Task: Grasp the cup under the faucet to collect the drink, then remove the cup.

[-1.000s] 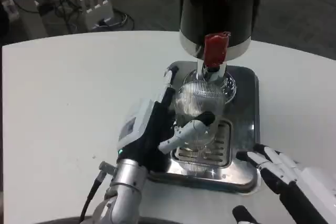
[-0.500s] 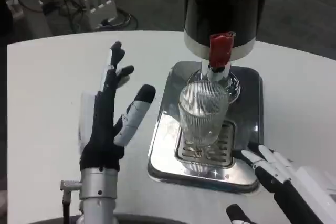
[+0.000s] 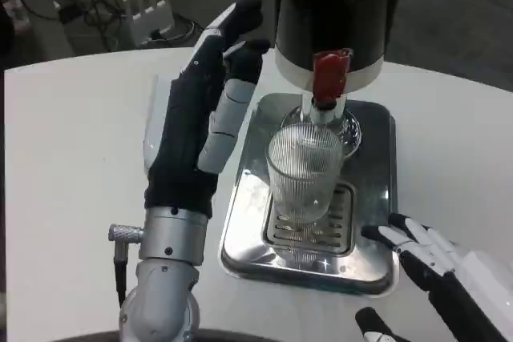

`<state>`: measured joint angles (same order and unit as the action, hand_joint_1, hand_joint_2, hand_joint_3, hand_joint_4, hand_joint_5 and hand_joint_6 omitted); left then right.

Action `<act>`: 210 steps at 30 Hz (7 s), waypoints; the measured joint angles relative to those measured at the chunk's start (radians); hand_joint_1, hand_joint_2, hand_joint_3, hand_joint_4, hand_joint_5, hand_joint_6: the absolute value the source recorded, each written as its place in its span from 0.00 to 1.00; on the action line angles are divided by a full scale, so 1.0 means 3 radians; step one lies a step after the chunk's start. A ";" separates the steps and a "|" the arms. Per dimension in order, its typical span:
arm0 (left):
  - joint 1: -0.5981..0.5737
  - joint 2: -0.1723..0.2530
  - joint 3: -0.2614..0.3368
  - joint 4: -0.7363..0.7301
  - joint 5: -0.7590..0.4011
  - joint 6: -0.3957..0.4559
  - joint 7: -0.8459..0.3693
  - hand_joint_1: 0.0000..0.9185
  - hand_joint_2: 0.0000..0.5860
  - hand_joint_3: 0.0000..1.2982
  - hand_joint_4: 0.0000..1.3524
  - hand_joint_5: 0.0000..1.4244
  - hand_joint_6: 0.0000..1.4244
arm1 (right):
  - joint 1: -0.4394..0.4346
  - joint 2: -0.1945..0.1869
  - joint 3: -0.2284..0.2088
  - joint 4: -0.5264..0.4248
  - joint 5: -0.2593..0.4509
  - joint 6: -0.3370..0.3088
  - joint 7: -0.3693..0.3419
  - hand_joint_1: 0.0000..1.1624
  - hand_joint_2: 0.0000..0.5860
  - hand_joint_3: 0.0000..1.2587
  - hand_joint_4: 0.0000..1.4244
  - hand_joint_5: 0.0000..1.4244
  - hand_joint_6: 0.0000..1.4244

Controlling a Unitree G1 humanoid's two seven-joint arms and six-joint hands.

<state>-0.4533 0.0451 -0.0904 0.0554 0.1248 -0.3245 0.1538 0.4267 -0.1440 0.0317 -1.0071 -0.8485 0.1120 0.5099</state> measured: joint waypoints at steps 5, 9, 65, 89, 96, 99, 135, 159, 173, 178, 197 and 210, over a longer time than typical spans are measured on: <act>-0.0031 -0.0027 -0.0010 -0.0005 0.0010 0.0070 -0.0103 0.00 0.20 0.18 0.13 0.19 0.16 | 0.0018 -0.0003 -0.0008 0.0000 0.0031 0.0001 -0.0030 0.41 0.81 0.11 0.00 0.00 0.00; -0.0173 -0.0028 -0.0036 0.0010 0.0010 0.0099 -0.0263 0.00 0.19 0.17 0.12 0.19 0.15 | 0.0018 -0.0004 -0.0005 0.0000 0.0034 0.0001 -0.0038 0.41 0.81 0.11 0.00 0.00 0.00; -0.0401 0.0431 0.0025 0.0031 -0.0528 0.0136 -0.1632 0.00 0.11 0.11 0.12 0.18 0.14 | 0.0139 -0.0007 0.0158 -0.0012 0.0036 -0.0009 -0.0158 0.41 0.81 0.11 0.01 0.00 0.00; -0.0349 0.0647 -0.0059 0.0017 0.0032 0.0011 -0.1526 0.00 0.14 0.06 0.04 0.11 0.08 | 0.0101 -0.0002 0.0176 0.0000 0.0033 -0.0007 -0.0159 0.41 0.81 0.11 0.01 0.00 0.00; -0.0349 0.0691 -0.0096 -0.0009 0.0258 -0.0058 -0.1431 0.00 0.14 0.06 0.04 0.11 0.08 | 0.0131 -0.0002 0.0175 -0.0001 0.0034 -0.0007 -0.0159 0.41 0.82 0.11 0.01 0.00 0.00; -0.0349 0.0744 -0.0129 -0.0030 0.0387 -0.0114 -0.1377 0.00 0.14 0.06 0.05 0.11 0.07 | 0.0140 -0.0002 0.0175 -0.0001 0.0035 -0.0008 -0.0160 0.41 0.82 0.11 0.01 0.00 0.00; -0.0374 0.0980 -0.0318 0.0008 0.0957 -0.0270 -0.1033 0.00 0.16 0.07 0.05 0.11 0.07 | 0.0147 0.0032 0.0182 -0.0002 0.0091 -0.0008 -0.0221 0.43 0.82 0.11 0.01 0.00 0.00; -0.0397 0.1039 -0.0370 -0.0092 0.1087 -0.0165 -0.0995 0.00 0.17 0.08 0.06 0.12 0.07 | -0.0160 0.0509 0.0094 0.1370 0.0962 -0.0559 -0.1824 0.70 0.37 0.07 0.07 0.05 0.11; -0.0416 0.1040 -0.0410 -0.0086 0.1070 -0.0150 -0.0996 0.00 0.17 0.08 0.06 0.12 0.07 | -0.0621 0.0668 0.0240 0.2348 0.1605 -0.0732 -0.2279 0.73 0.31 0.07 0.07 0.06 0.11; -0.0439 0.1060 -0.0417 -0.0084 0.1081 -0.0148 -0.0996 0.00 0.17 0.08 0.06 0.12 0.07 | -0.0704 0.0674 0.0269 0.2396 0.1722 -0.0723 -0.2388 0.73 0.30 0.07 0.07 0.06 0.11; -0.0550 0.1097 -0.0454 -0.0061 0.1190 -0.0089 -0.1008 0.00 0.17 0.08 0.06 0.12 0.07 | -0.1482 0.0691 0.0351 0.3175 0.1838 -0.0653 -0.2803 0.73 0.27 0.07 0.07 0.07 0.12; -0.0632 0.1102 -0.0450 0.0032 0.1189 -0.0088 -0.1008 0.00 0.18 0.08 0.06 0.12 0.07 | -0.1700 0.0689 0.0335 0.3302 0.1872 -0.0653 -0.2931 0.73 0.26 0.07 0.08 0.08 0.14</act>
<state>-0.6430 0.3758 -0.2253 0.0649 0.4814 -0.3508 -0.1486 -0.0834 0.0627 0.1322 -0.0164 -0.2870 -0.0839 -0.3695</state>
